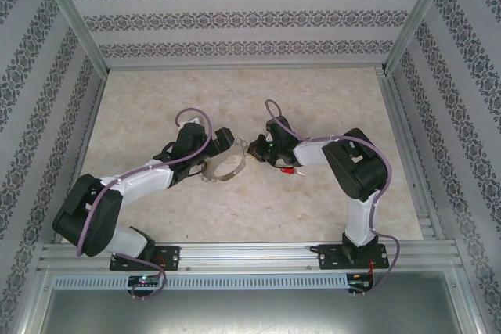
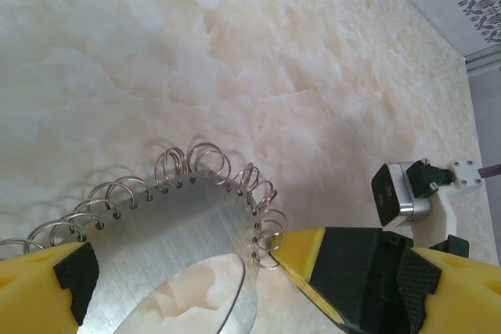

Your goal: Put the keys on the keyring

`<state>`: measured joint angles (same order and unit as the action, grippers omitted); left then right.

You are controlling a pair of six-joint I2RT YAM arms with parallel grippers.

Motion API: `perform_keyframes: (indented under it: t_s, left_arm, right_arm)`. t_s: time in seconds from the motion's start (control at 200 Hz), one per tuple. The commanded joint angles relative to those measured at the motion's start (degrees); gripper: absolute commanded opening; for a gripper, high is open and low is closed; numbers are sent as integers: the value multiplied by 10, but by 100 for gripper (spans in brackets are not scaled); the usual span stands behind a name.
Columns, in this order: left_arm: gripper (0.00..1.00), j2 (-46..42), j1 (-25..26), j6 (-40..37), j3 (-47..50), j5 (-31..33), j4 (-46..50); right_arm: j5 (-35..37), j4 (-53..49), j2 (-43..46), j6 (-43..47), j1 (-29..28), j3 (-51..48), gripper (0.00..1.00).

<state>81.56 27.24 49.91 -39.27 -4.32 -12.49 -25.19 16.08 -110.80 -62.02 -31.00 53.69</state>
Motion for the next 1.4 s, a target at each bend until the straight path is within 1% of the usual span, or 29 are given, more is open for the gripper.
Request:
perform_keyframes:
  t_s: [0.0,0.22,0.365,0.445,0.495,0.674,0.709,0.734,0.814,0.934,1.049,1.164,1.229,1.394]
  left_arm:
    - [100,-19,-6,-13,2,3,-6]
    - [100,-30,-6,-18,4,-7,6]
    - [100,-37,-6,-18,4,-20,17]
    - [100,-42,-6,-19,1,-27,23]
    - [100,-44,-6,-20,-1,-31,27]
    - [100,-49,-6,-22,-6,-42,41]
    - [100,-49,-5,-22,-7,-44,44]
    - [100,-48,-5,-22,-9,-45,45]
    - [100,-48,-5,-24,-13,-49,51]
    - [100,-49,-5,-30,-19,-54,63]
    - [100,-48,-5,-37,-25,-58,73]
    - [100,-45,-4,-57,-31,-82,72]
    - [100,-45,-4,-82,-41,-90,84]
    - [100,-56,-3,-140,-66,-70,159]
  right_arm:
    - [-51,-13,21,15,-5,-13,0]
    - [-153,-15,48,17,0,-43,0]
    - [-207,2,46,-5,7,-58,0]
    - [-242,31,33,-29,16,-64,0]
    - [-251,50,25,-44,21,-72,0]
    - [-263,56,1,-56,24,-79,0]
    - [-261,51,1,-53,26,-78,4]
    - [-259,45,2,-50,28,-77,9]
    - [-257,39,10,-44,35,-79,21]
    - [-236,8,51,-19,49,-88,31]
    - [-205,-59,106,29,52,-92,34]
    - [-163,-139,152,93,43,-86,36]
    - [-131,-191,169,141,32,-74,36]
    - [-24,-293,190,246,-13,-43,36]
